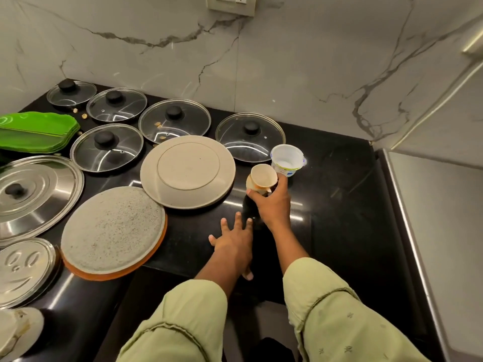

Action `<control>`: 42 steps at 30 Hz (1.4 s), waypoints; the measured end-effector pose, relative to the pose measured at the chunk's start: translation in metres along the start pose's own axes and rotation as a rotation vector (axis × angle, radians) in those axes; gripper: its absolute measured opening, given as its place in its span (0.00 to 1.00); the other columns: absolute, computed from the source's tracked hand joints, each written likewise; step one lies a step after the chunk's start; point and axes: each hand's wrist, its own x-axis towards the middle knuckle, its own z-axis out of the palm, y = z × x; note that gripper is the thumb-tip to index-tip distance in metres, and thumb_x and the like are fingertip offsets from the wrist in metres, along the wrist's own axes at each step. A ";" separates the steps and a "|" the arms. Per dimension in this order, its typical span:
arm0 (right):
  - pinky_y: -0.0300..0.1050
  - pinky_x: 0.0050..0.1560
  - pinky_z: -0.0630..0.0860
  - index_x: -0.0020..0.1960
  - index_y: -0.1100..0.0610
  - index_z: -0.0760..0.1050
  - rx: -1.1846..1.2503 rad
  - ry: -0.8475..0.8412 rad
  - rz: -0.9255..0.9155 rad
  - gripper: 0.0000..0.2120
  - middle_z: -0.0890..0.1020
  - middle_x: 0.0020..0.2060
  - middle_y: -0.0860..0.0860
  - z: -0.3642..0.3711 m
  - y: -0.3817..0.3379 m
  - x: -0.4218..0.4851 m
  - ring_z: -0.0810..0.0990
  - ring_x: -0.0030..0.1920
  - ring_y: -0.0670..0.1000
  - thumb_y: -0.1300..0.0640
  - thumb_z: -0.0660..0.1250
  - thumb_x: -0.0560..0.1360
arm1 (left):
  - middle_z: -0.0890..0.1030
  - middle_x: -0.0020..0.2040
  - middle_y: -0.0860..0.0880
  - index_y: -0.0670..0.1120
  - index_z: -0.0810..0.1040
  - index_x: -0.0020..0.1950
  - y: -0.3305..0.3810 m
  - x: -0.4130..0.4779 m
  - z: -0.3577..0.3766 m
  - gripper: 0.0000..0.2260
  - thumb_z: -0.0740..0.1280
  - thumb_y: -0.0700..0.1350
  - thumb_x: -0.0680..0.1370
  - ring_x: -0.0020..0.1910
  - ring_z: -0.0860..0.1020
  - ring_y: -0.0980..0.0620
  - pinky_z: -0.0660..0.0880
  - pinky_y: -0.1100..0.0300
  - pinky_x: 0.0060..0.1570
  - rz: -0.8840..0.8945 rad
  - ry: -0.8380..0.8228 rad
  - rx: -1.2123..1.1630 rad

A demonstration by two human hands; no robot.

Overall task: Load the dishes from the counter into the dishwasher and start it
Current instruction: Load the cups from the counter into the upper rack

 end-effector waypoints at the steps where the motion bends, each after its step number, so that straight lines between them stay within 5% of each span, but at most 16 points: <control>1: 0.46 0.58 0.75 0.67 0.51 0.67 0.002 -0.006 0.002 0.34 0.78 0.59 0.48 -0.006 0.002 -0.006 0.77 0.59 0.49 0.53 0.79 0.65 | 0.32 0.79 0.48 0.51 0.36 0.81 -0.001 0.000 0.000 0.59 0.80 0.48 0.68 0.78 0.36 0.36 0.52 0.28 0.72 -0.002 0.005 -0.002; 8: 0.46 0.54 0.76 0.64 0.47 0.67 -0.053 -0.025 -0.036 0.34 0.79 0.57 0.46 -0.055 0.021 -0.058 0.78 0.56 0.48 0.52 0.81 0.64 | 0.38 0.81 0.46 0.49 0.41 0.82 -0.006 -0.012 0.006 0.56 0.79 0.50 0.69 0.79 0.40 0.38 0.51 0.32 0.73 0.025 0.098 0.014; 14: 0.45 0.53 0.76 0.63 0.46 0.68 -0.079 -0.065 -0.083 0.34 0.79 0.56 0.46 -0.100 0.035 -0.096 0.78 0.56 0.49 0.54 0.81 0.63 | 0.46 0.82 0.45 0.49 0.45 0.82 0.002 -0.049 0.037 0.41 0.67 0.55 0.78 0.80 0.49 0.43 0.51 0.40 0.76 0.127 0.432 0.063; 23: 0.42 0.53 0.74 0.67 0.50 0.67 -0.065 -0.122 -0.188 0.36 0.78 0.57 0.46 -0.161 0.044 -0.168 0.77 0.57 0.48 0.55 0.81 0.65 | 0.41 0.82 0.45 0.50 0.42 0.82 0.058 -0.123 0.108 0.36 0.62 0.51 0.81 0.80 0.42 0.42 0.44 0.42 0.77 0.046 0.757 0.089; 31: 0.48 0.58 0.78 0.66 0.50 0.68 -0.035 -0.144 -0.222 0.35 0.77 0.59 0.47 -0.202 0.059 -0.250 0.76 0.60 0.49 0.56 0.81 0.64 | 0.41 0.82 0.46 0.50 0.43 0.82 0.082 -0.198 0.173 0.35 0.59 0.56 0.82 0.80 0.42 0.44 0.43 0.43 0.78 0.049 0.749 0.099; 42: 0.46 0.56 0.77 0.63 0.48 0.71 -0.061 -0.072 -0.153 0.33 0.79 0.54 0.44 -0.251 0.093 -0.382 0.79 0.56 0.49 0.56 0.82 0.63 | 0.41 0.82 0.46 0.51 0.43 0.82 0.092 -0.269 0.280 0.33 0.58 0.55 0.83 0.80 0.41 0.44 0.43 0.44 0.77 0.146 0.684 0.090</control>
